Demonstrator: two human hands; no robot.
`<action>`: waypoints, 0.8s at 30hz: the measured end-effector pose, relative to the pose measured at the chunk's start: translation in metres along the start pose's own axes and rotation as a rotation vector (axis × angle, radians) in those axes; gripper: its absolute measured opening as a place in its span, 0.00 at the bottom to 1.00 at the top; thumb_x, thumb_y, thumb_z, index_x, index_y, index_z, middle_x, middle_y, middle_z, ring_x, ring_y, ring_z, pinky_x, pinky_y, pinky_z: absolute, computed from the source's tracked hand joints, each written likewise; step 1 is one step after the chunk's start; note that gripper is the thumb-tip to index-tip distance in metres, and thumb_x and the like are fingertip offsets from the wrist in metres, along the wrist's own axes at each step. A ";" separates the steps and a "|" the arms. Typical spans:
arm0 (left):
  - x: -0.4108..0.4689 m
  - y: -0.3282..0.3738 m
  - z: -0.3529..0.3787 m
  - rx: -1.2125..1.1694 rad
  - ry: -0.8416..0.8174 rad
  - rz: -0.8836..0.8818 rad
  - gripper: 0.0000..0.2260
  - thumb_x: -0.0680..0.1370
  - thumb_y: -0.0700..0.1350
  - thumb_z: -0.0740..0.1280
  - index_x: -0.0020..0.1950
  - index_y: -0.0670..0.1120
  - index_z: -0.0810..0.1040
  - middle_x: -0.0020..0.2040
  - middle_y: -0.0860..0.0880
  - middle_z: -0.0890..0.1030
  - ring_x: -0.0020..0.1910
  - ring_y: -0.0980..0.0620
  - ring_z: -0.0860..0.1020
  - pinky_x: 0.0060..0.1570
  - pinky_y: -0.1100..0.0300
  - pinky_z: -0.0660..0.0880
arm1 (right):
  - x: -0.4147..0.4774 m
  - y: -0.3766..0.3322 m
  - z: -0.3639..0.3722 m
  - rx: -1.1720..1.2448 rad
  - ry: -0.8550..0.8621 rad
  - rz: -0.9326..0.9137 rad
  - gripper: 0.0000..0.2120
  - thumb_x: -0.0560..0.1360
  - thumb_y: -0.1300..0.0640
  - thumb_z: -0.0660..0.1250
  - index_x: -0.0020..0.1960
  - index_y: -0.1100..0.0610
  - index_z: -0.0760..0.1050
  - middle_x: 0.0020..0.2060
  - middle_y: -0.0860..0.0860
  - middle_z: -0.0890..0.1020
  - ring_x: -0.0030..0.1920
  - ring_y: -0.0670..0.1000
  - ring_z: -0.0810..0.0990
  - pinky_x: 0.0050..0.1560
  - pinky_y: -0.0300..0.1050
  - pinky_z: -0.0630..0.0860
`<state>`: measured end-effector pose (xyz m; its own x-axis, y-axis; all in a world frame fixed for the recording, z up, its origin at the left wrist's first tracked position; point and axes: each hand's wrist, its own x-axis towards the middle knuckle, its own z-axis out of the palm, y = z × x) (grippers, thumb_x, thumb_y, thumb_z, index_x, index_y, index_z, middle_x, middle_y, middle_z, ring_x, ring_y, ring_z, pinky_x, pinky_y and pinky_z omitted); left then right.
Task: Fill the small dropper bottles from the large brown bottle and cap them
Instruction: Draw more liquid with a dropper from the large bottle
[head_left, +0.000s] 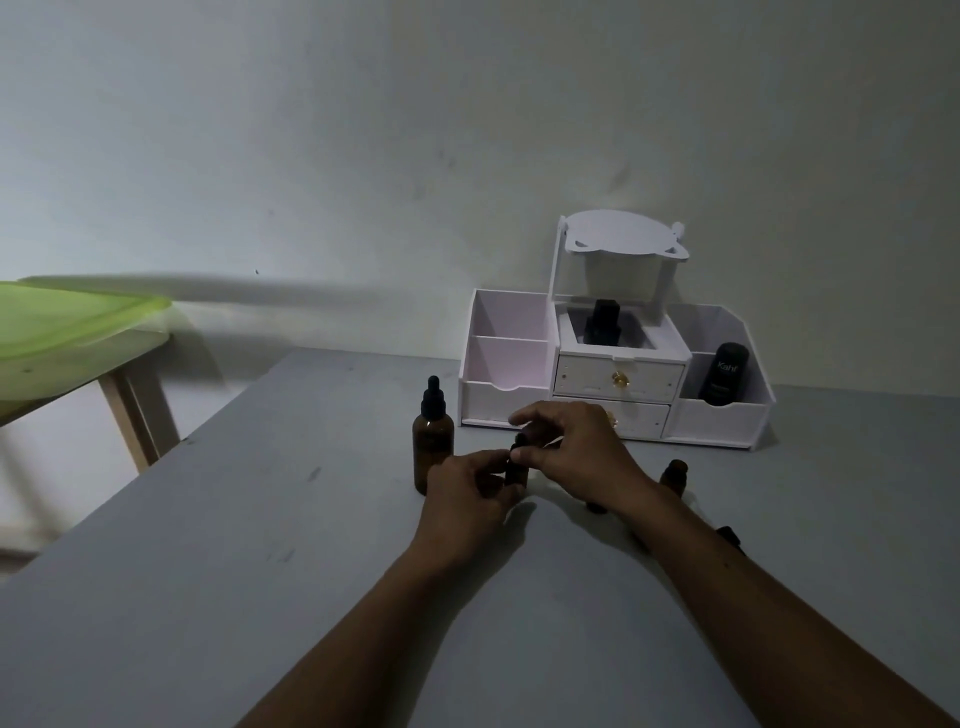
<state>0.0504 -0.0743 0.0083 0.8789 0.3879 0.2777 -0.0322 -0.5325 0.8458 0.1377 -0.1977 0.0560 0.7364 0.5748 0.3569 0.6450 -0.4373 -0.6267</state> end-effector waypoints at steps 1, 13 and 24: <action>-0.001 0.000 -0.004 0.017 -0.011 0.005 0.20 0.76 0.44 0.72 0.68 0.47 0.78 0.62 0.48 0.82 0.50 0.59 0.78 0.52 0.68 0.72 | -0.001 -0.001 -0.001 0.003 0.010 -0.007 0.20 0.70 0.57 0.77 0.61 0.51 0.79 0.49 0.49 0.84 0.48 0.44 0.82 0.54 0.41 0.81; 0.004 -0.003 -0.070 -0.110 0.657 0.324 0.05 0.74 0.44 0.74 0.47 0.45 0.85 0.39 0.55 0.83 0.39 0.59 0.82 0.34 0.68 0.77 | 0.014 -0.056 -0.013 0.244 0.255 -0.121 0.13 0.72 0.54 0.75 0.56 0.53 0.82 0.45 0.44 0.85 0.47 0.40 0.83 0.44 0.29 0.78; 0.018 -0.042 -0.073 -0.286 0.043 -0.058 0.21 0.69 0.42 0.77 0.55 0.62 0.80 0.50 0.58 0.84 0.48 0.63 0.82 0.42 0.69 0.77 | 0.046 -0.072 0.033 0.265 0.043 0.020 0.12 0.74 0.55 0.74 0.57 0.54 0.83 0.53 0.49 0.85 0.47 0.41 0.81 0.45 0.27 0.72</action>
<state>0.0329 0.0100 0.0109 0.8624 0.4460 0.2394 -0.1212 -0.2772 0.9531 0.1184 -0.1172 0.0945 0.7603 0.5354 0.3678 0.5583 -0.2491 -0.7914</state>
